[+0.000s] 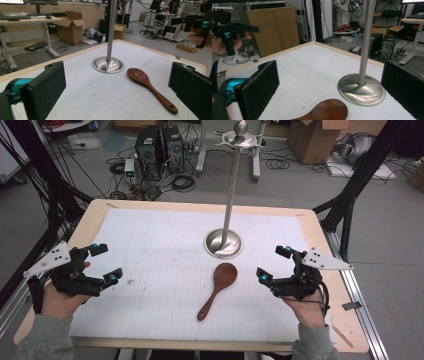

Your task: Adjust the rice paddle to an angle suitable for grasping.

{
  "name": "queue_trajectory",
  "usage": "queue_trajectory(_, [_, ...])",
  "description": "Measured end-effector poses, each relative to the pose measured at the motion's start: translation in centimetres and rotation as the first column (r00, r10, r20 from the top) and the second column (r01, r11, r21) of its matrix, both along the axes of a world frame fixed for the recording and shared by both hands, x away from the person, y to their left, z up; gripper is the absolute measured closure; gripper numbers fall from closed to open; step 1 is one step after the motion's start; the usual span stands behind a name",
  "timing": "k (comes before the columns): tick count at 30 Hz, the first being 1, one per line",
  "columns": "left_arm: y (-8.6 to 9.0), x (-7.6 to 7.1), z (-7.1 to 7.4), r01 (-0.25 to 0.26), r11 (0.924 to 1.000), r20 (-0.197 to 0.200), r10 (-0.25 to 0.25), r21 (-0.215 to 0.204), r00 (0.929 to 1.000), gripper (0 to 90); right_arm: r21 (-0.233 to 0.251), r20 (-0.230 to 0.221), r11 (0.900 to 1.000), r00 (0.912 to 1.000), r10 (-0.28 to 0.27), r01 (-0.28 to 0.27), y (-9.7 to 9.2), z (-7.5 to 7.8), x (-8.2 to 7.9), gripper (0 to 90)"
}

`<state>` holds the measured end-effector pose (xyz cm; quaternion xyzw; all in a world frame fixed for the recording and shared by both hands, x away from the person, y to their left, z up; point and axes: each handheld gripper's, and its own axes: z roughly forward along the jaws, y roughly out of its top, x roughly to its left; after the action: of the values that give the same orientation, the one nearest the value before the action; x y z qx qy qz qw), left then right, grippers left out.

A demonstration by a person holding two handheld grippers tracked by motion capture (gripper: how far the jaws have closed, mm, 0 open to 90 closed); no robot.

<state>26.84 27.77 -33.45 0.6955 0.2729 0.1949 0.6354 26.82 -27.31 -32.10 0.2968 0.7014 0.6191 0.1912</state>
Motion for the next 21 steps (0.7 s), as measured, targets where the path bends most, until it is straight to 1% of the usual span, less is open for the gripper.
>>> queue_trajectory(2, [0.0,0.0,0.0,0.000,1.0000,-0.003,0.000,0.000,1.0000,1.8,-0.006,0.002,1.0000,1.0000,0.001,-0.001,0.1,0.0,0.0,1.0])
queue_trajectory(3, [0.0,0.0,0.0,-0.001,1.0000,-0.003,0.001,0.000,1.0000,1.8,-0.011,0.001,0.9999,1.0000,0.003,-0.003,0.2,-0.1,0.1,4.1])
queue_trajectory(4, [0.0,0.0,0.0,0.000,1.0000,-0.004,0.000,0.000,1.0000,1.7,-0.016,-0.004,0.9998,0.9999,0.011,-0.011,0.2,-0.1,0.1,7.6])
queue_trajectory(5, [-0.1,0.0,0.0,-0.001,1.0000,-0.006,0.001,0.005,1.0000,1.7,-0.035,-0.007,0.9985,0.9991,0.041,-0.042,0.4,-0.2,0.1,17.7])
queue_trajectory(6, [-0.1,0.0,0.0,-0.001,1.0000,-0.006,0.001,0.005,1.0000,1.7,-0.035,-0.007,0.9985,0.9991,0.041,-0.042,0.4,-0.2,0.1,17.7])
queue_trajectory(7, [-0.1,-0.1,0.0,-0.002,1.0000,-0.007,0.002,0.008,1.0000,1.7,-0.048,-0.013,0.9973,0.9984,0.055,-0.055,0.5,-0.3,0.2,17.2])
queue_trajectory(8, [-0.2,-0.2,0.1,-0.004,0.9999,-0.006,0.004,0.012,1.0000,1.7,-0.063,-0.015,0.9962,0.9982,0.059,-0.060,0.7,-0.4,0.3,18.8])
queue_trajectory(9, [-0.2,-0.2,0.1,-0.001,0.9999,-0.002,0.001,0.015,1.0000,1.7,-0.075,-0.029,0.9949,0.9975,0.065,-0.067,0.9,-0.5,0.3,21.6])
queue_trajectory(10, [-0.2,-0.3,0.2,0.002,0.9999,0.001,-0.002,0.017,1.0000,1.7,-0.094,-0.033,0.9930,0.9970,0.070,-0.072,1.2,-0.6,0.5,24.8])
queue_trajectory(12, [-0.2,-0.3,0.2,0.001,0.9998,-0.001,-0.001,0.017,1.0000,1.7,-0.099,-0.035,0.9921,0.9966,0.074,-0.077,1.4,-0.7,0.6,26.2])
queue_trajectory(14, [-0.1,-0.3,0.1,0.000,0.9999,-0.003,0.000,0.015,1.0000,1.7,-0.110,-0.037,0.9906,0.9963,0.077,-0.081,1.6,-0.7,0.6,30.2])
queue_trajectory(16, [-0.1,-0.3,0.0,-0.004,0.9999,-0.006,0.005,0.014,1.0000,1.7,-0.126,-0.030,0.9884,0.9963,0.080,-0.084,1.8,-0.8,0.6,34.6])
queue_trajectory(17, [-0.1,-0.3,0.0,-0.005,0.9999,-0.009,0.005,0.015,0.9999,1.8,-0.140,-0.023,0.9865,0.9963,0.083,-0.086,2.0,-0.8,0.6,39.8])
queue_trajectory(18, [-0.1,-0.3,-0.1,-0.005,0.9998,-0.009,0.006,0.018,0.9999,1.7,-0.140,-0.022,0.9863,0.9961,0.085,-0.088,2.1,-0.8,0.6,42.8])
queue_trajectory(19, [-0.1,-0.3,-0.1,-0.005,0.9998,-0.009,0.006,0.018,0.9999,1.7,-0.140,-0.022,0.9863,0.9961,0.085,-0.088,2.1,-0.8,0.6,42.8])
queue_trajectory(20, [-0.1,-0.3,-0.1,-0.006,0.9998,-0.010,0.006,0.020,0.9999,1.7,-0.140,-0.013,0.9853,0.9952,0.097,-0.098,2.2,-1.0,0.6,50.0])
queue_trajectory(21, [-0.2,-0.3,-0.1,-0.005,0.9997,-0.011,0.005,0.022,0.9999,1.7,-0.140,-0.013,0.9853,0.9952,0.097,-0.098,2.2,-1.0,0.6,50.0])
